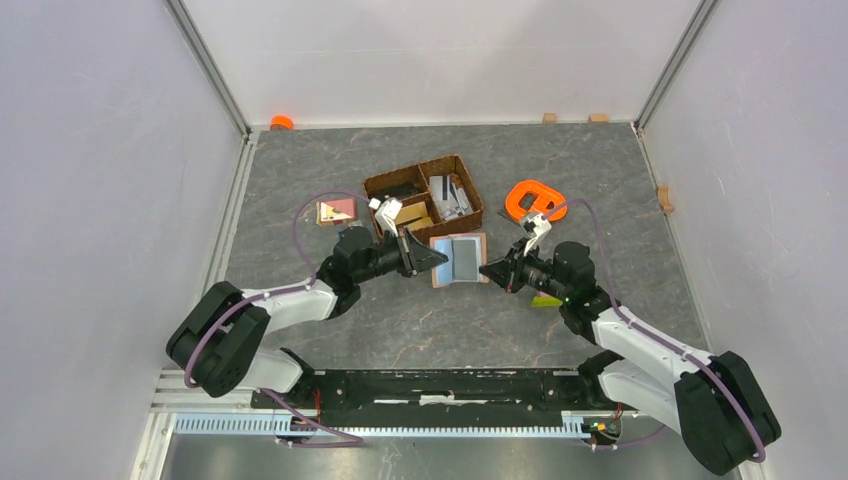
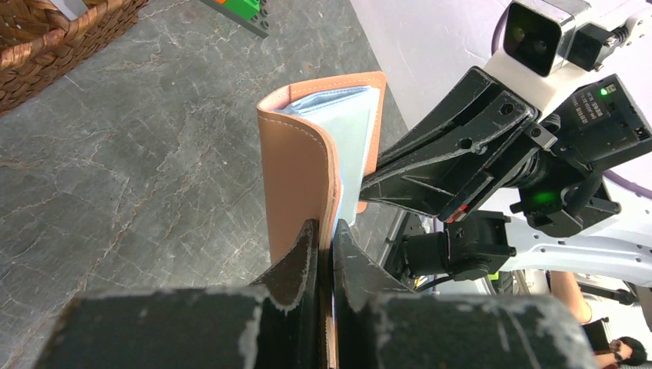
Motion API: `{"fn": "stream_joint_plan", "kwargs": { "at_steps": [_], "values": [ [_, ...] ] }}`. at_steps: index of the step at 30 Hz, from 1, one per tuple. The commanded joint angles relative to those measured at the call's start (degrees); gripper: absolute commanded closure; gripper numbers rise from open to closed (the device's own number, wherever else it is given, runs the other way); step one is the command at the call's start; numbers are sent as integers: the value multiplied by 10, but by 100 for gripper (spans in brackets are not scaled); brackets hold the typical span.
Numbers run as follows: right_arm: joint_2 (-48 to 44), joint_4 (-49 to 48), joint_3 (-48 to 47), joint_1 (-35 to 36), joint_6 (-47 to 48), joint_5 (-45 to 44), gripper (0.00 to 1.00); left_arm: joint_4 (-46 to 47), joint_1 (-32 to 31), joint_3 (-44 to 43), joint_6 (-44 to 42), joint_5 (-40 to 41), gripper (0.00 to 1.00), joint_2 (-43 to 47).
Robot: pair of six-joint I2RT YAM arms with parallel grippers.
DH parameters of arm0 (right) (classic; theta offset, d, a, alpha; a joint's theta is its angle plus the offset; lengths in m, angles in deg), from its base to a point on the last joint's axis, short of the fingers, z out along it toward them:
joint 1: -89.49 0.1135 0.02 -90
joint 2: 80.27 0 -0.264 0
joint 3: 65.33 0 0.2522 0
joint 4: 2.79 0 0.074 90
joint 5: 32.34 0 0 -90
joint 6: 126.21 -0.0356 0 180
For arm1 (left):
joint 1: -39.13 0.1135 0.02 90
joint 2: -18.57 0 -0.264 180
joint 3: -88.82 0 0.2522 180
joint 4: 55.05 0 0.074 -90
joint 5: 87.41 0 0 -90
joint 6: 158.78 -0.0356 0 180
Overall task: Take the credit cards out of the card holder
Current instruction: Remove the credit card from the card holder.
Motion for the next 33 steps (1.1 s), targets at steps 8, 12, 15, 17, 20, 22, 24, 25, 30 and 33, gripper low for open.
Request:
{"fn": "stream_joint_plan", "kwargs": {
  "at_steps": [8,12,15,17,20,22,24,25,30,33],
  "values": [
    [18,-31,-20,29,20,9,61,16,-17,-35,-19,-21,98,-23],
    [26,-38,-19,33,16,15,55,30,-17,-36,-13,-32,98,-32],
    [34,-39,-22,37,17,16,49,36,-19,-44,-7,-47,98,-47],
    [40,-28,-27,43,20,7,46,37,-23,-52,-6,-53,98,-61],
    [59,7,-44,50,30,-9,48,36,-30,-58,-7,-54,98,-75],
    [70,11,-49,54,29,-10,51,35,-31,-62,-7,-56,98,-81],
    [79,18,-53,56,30,-14,54,34,-31,-63,-6,-56,98,-83],
    [81,25,-55,57,31,-19,56,34,-31,-63,-6,-56,98,-83],
    [82,54,-64,59,41,-50,75,24,-31,-69,-7,-58,93,-91],
    [84,63,-65,58,42,-63,87,7,-32,-79,-7,-59,76,-101]
  ]
}}
